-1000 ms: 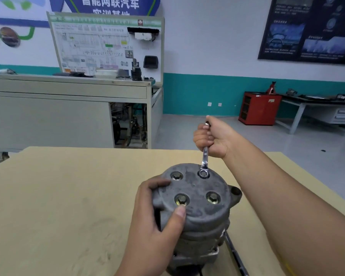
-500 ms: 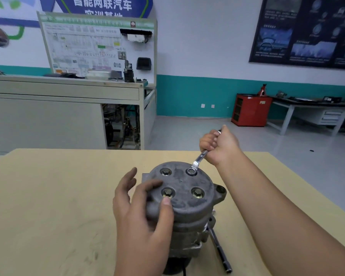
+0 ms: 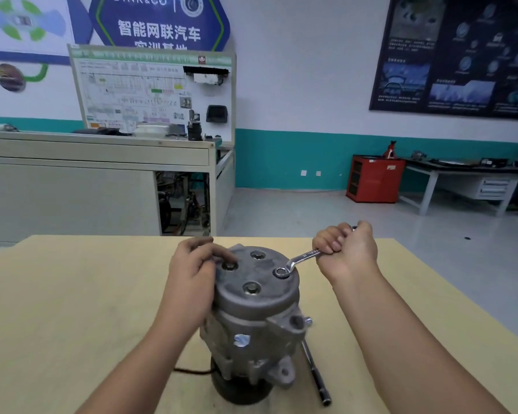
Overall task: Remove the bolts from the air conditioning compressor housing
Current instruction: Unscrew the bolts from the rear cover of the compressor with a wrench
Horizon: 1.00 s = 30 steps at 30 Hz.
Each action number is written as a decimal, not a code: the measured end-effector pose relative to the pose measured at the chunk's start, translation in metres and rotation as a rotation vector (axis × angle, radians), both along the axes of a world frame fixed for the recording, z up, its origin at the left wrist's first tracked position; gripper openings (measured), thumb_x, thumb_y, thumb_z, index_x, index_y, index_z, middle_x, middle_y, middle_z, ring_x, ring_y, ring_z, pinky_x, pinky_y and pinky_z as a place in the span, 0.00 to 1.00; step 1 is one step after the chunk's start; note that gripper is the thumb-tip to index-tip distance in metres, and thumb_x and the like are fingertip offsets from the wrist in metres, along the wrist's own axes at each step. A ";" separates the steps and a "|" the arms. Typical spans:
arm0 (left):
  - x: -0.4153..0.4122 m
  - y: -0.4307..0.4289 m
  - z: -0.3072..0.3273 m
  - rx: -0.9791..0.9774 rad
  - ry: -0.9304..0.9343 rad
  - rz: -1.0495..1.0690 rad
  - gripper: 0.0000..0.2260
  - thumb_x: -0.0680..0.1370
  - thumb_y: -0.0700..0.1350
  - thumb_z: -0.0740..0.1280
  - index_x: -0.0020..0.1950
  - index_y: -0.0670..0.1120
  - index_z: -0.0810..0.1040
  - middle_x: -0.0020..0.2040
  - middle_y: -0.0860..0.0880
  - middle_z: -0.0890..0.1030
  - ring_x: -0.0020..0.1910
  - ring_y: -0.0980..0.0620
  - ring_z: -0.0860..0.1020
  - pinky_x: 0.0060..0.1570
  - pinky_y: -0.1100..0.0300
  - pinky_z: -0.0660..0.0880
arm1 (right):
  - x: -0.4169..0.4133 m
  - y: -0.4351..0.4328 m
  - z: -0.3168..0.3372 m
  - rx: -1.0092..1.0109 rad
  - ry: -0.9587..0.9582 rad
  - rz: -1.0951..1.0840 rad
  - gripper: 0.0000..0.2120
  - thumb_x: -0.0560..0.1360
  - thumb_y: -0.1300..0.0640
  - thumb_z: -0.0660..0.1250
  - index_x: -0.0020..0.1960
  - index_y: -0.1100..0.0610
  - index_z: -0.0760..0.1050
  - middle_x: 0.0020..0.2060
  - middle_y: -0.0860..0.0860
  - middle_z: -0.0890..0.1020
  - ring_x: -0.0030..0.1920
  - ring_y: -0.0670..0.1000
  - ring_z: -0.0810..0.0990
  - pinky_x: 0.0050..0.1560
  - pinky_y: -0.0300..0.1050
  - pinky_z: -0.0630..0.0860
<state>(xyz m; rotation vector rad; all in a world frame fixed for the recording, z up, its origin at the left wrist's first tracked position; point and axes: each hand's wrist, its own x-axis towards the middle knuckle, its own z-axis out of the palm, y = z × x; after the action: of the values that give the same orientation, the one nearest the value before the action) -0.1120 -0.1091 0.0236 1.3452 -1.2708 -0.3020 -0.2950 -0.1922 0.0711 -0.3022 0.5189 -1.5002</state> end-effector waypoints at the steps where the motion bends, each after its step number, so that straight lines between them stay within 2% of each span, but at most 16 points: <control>1: 0.004 -0.005 0.005 0.047 -0.011 0.007 0.15 0.79 0.36 0.58 0.47 0.53 0.79 0.59 0.48 0.71 0.61 0.54 0.70 0.59 0.75 0.63 | 0.000 0.006 0.000 -0.017 -0.004 0.009 0.22 0.81 0.49 0.48 0.30 0.55 0.57 0.18 0.47 0.57 0.16 0.46 0.55 0.17 0.32 0.53; 3: 0.005 -0.007 0.012 0.121 0.004 0.034 0.13 0.81 0.41 0.60 0.62 0.54 0.73 0.65 0.47 0.71 0.62 0.48 0.71 0.66 0.55 0.68 | 0.003 0.017 -0.002 -0.048 -0.024 0.030 0.23 0.82 0.48 0.48 0.30 0.55 0.57 0.18 0.47 0.57 0.16 0.45 0.55 0.17 0.34 0.53; 4: 0.003 -0.004 0.014 0.132 -0.002 0.048 0.14 0.81 0.46 0.60 0.66 0.54 0.71 0.67 0.48 0.71 0.63 0.48 0.71 0.66 0.50 0.68 | 0.004 0.022 -0.003 -0.064 -0.040 0.041 0.23 0.82 0.47 0.48 0.30 0.55 0.57 0.18 0.47 0.57 0.17 0.45 0.55 0.16 0.34 0.54; 5: -0.001 0.002 0.015 0.133 -0.034 0.057 0.16 0.79 0.51 0.60 0.67 0.54 0.70 0.67 0.49 0.71 0.64 0.48 0.71 0.66 0.49 0.68 | 0.006 0.027 -0.005 -0.080 -0.058 0.051 0.23 0.81 0.47 0.48 0.30 0.55 0.58 0.19 0.47 0.58 0.17 0.45 0.56 0.17 0.34 0.54; 8: -0.020 0.030 0.014 0.170 -0.216 0.083 0.24 0.72 0.66 0.59 0.65 0.58 0.71 0.66 0.53 0.69 0.68 0.51 0.65 0.64 0.57 0.64 | 0.009 0.037 -0.008 -0.110 -0.078 0.055 0.24 0.81 0.47 0.48 0.29 0.55 0.58 0.20 0.48 0.58 0.18 0.46 0.56 0.18 0.34 0.56; 11: -0.036 0.051 0.007 0.221 -0.378 0.118 0.39 0.60 0.74 0.56 0.69 0.61 0.63 0.70 0.56 0.63 0.70 0.55 0.59 0.67 0.57 0.63 | 0.013 0.042 -0.009 -0.142 -0.094 0.052 0.23 0.81 0.47 0.48 0.30 0.55 0.58 0.20 0.48 0.58 0.19 0.47 0.57 0.19 0.35 0.57; 15: -0.037 0.047 -0.005 0.222 -0.396 0.102 0.42 0.64 0.68 0.64 0.74 0.59 0.53 0.68 0.57 0.63 0.68 0.55 0.58 0.65 0.61 0.61 | 0.015 0.051 -0.010 -0.181 -0.161 0.013 0.23 0.82 0.47 0.50 0.30 0.55 0.60 0.21 0.48 0.61 0.20 0.47 0.60 0.27 0.40 0.60; 17: -0.035 0.041 -0.010 0.193 -0.364 0.134 0.42 0.65 0.66 0.66 0.75 0.58 0.54 0.62 0.58 0.64 0.64 0.58 0.57 0.60 0.64 0.60 | 0.013 0.059 -0.013 -0.203 -0.250 -0.027 0.25 0.82 0.47 0.51 0.28 0.55 0.61 0.22 0.48 0.61 0.21 0.47 0.62 0.28 0.40 0.62; 19: -0.035 0.039 -0.015 0.163 -0.317 0.145 0.42 0.63 0.67 0.65 0.75 0.59 0.55 0.56 0.60 0.60 0.61 0.61 0.56 0.56 0.66 0.58 | 0.011 0.067 -0.015 -0.239 -0.319 -0.063 0.27 0.81 0.47 0.52 0.25 0.55 0.63 0.22 0.48 0.62 0.21 0.47 0.63 0.26 0.38 0.65; 22: -0.037 0.038 -0.021 0.136 -0.318 0.145 0.41 0.65 0.65 0.66 0.75 0.57 0.55 0.56 0.60 0.58 0.60 0.61 0.55 0.56 0.66 0.57 | 0.005 0.071 -0.011 -0.285 -0.373 -0.108 0.27 0.81 0.47 0.51 0.25 0.54 0.63 0.22 0.48 0.62 0.21 0.47 0.64 0.25 0.34 0.68; 24: -0.035 0.038 -0.023 0.127 -0.313 0.131 0.40 0.66 0.65 0.66 0.75 0.56 0.56 0.61 0.59 0.62 0.61 0.59 0.56 0.56 0.67 0.57 | -0.002 0.066 -0.004 -0.298 -0.344 -0.163 0.25 0.82 0.47 0.49 0.28 0.54 0.61 0.23 0.48 0.62 0.22 0.47 0.62 0.25 0.33 0.66; 26: -0.033 0.038 -0.021 0.116 -0.314 0.122 0.40 0.65 0.65 0.65 0.74 0.56 0.58 0.65 0.58 0.63 0.62 0.58 0.58 0.55 0.67 0.57 | -0.011 0.061 0.001 -0.300 -0.238 -0.237 0.23 0.82 0.46 0.48 0.30 0.53 0.59 0.24 0.47 0.61 0.23 0.47 0.60 0.25 0.35 0.63; 30: -0.035 0.040 -0.017 0.079 -0.255 0.128 0.38 0.65 0.67 0.62 0.72 0.54 0.62 0.60 0.61 0.65 0.64 0.59 0.62 0.55 0.67 0.59 | -0.018 0.053 -0.003 -0.278 -0.171 -0.292 0.24 0.82 0.43 0.49 0.30 0.53 0.59 0.24 0.47 0.60 0.23 0.47 0.59 0.25 0.35 0.63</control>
<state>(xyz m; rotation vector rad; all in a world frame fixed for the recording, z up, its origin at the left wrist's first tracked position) -0.1465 -0.0689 0.0068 1.5627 -1.3863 -0.0943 -0.3133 -0.1393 0.0677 -0.3202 0.2217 -1.8678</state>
